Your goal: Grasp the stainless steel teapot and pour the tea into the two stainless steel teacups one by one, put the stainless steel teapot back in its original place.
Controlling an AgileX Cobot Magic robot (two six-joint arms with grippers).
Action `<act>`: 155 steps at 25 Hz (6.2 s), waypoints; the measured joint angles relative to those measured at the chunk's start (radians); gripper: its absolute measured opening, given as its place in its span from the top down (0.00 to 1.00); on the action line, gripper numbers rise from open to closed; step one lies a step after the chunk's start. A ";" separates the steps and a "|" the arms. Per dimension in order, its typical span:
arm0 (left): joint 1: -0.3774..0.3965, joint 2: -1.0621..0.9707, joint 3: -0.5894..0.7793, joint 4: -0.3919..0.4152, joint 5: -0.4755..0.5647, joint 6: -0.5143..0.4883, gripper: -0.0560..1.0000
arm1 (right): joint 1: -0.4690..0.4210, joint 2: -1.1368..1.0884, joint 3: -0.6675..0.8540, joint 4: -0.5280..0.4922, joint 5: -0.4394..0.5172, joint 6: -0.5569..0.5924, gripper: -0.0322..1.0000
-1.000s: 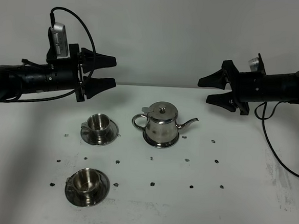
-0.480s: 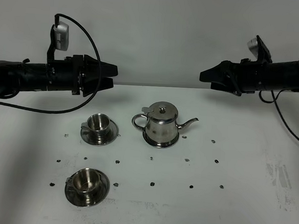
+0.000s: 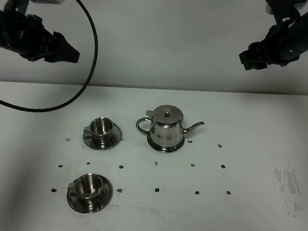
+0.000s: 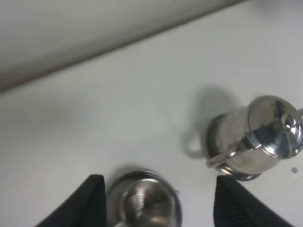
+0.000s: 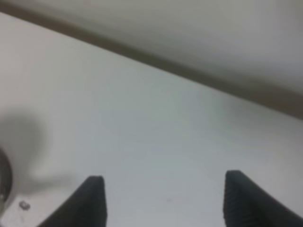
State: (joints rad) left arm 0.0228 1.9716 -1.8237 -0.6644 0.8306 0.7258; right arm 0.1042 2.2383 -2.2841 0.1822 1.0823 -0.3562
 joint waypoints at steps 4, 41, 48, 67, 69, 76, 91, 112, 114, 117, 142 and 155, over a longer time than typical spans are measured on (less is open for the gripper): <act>0.003 -0.208 0.225 -0.025 -0.153 0.046 0.44 | 0.019 -0.157 0.138 -0.008 0.002 0.059 0.46; 0.059 -1.719 1.178 0.523 0.307 -0.554 0.44 | 0.498 -0.885 1.063 -0.018 -0.699 0.044 0.47; 0.059 -1.728 1.297 0.517 0.257 -0.555 0.48 | 0.519 -0.885 1.063 -0.022 -0.698 0.041 0.47; 0.003 -1.971 1.303 0.502 0.244 -0.556 0.49 | 0.527 -0.859 1.063 -0.031 -0.659 0.008 0.47; -0.003 -1.971 1.303 0.502 0.243 -0.556 0.49 | 0.527 -0.839 1.063 -0.033 -0.656 0.006 0.47; -0.003 -1.975 1.303 0.501 0.239 -0.557 0.49 | 0.527 -0.803 1.063 -0.036 -0.649 0.005 0.47; -0.003 -1.976 1.315 0.502 0.229 -0.553 0.49 | 0.527 -0.803 1.063 -0.047 -0.623 -0.010 0.47; -0.003 -1.973 1.315 0.502 0.229 -0.553 0.49 | 0.527 -0.631 1.046 -0.058 -0.665 -0.010 0.47; -0.003 -1.973 1.315 0.502 0.229 -0.552 0.49 | 0.527 -0.582 1.010 -0.057 -0.649 -0.010 0.47; -0.003 -1.973 1.315 0.502 0.229 -0.552 0.49 | 0.527 -0.518 0.921 -0.056 -0.614 -0.010 0.47; -0.003 -1.973 1.315 0.502 0.229 -0.552 0.49 | 0.547 0.139 0.145 -0.273 -0.566 0.198 0.47; -0.003 -1.973 1.315 0.502 0.229 -0.552 0.49 | 0.508 0.218 0.138 -0.384 -0.504 0.198 0.47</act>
State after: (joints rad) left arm 0.0198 -0.0014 -0.5092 -0.1625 1.0592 0.1740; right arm 0.6125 2.4565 -2.1459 -0.2016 0.5782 -0.1585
